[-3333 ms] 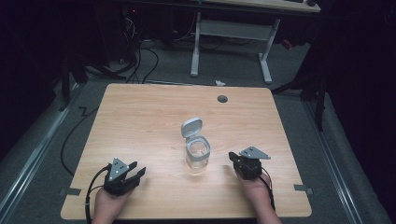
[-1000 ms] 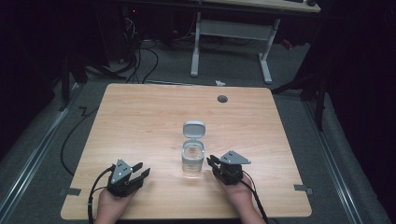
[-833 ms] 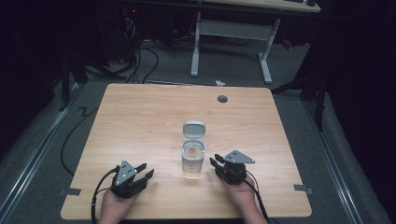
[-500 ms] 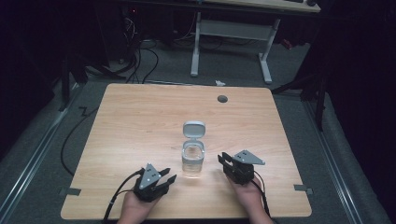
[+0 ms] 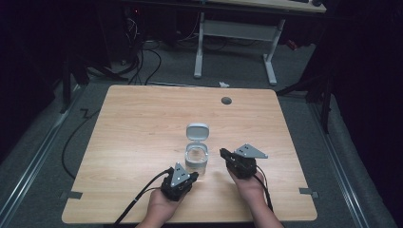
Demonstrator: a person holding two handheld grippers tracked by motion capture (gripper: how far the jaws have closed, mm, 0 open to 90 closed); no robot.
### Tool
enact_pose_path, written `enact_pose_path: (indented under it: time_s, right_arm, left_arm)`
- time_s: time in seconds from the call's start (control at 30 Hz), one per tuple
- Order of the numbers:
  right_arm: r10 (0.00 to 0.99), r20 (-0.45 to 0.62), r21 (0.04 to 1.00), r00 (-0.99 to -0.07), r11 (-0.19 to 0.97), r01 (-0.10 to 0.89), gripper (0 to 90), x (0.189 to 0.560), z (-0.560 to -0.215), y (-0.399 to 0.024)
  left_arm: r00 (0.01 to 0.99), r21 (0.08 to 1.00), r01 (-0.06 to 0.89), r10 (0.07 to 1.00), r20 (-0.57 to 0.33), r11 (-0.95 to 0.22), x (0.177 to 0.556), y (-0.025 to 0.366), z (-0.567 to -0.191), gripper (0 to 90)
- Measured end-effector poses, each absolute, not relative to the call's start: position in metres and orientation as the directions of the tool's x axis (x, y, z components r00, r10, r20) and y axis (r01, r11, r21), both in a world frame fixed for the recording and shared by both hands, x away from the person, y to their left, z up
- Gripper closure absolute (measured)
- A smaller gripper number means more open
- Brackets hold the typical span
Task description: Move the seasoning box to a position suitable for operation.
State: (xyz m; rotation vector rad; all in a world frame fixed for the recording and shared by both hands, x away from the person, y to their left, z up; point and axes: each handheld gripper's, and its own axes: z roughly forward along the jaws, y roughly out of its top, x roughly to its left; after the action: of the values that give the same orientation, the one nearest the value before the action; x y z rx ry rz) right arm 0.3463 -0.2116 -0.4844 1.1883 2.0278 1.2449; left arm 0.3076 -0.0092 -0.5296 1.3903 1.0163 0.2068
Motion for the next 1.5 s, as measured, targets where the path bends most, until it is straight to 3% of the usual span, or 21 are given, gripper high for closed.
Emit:
enact_pose_path:
  time_s: [0.7, 1.5]
  right_arm:
    - [0.869, 0.044, 0.885, -0.493, 0.194, 0.423, 90.0, 0.410, -0.462, -0.180]
    - [0.849, 0.031, 0.904, -0.528, 0.202, 0.378, 90.0, 0.413, -0.440, -0.169]
  left_arm:
    - [0.559, 0.841, 0.459, 0.641, -0.525, 0.288, 0.316, -0.009, -0.532, 90.0]
    - [0.558, 0.834, 0.462, 0.633, -0.537, 0.301, 0.317, -0.007, -0.532, 90.0]
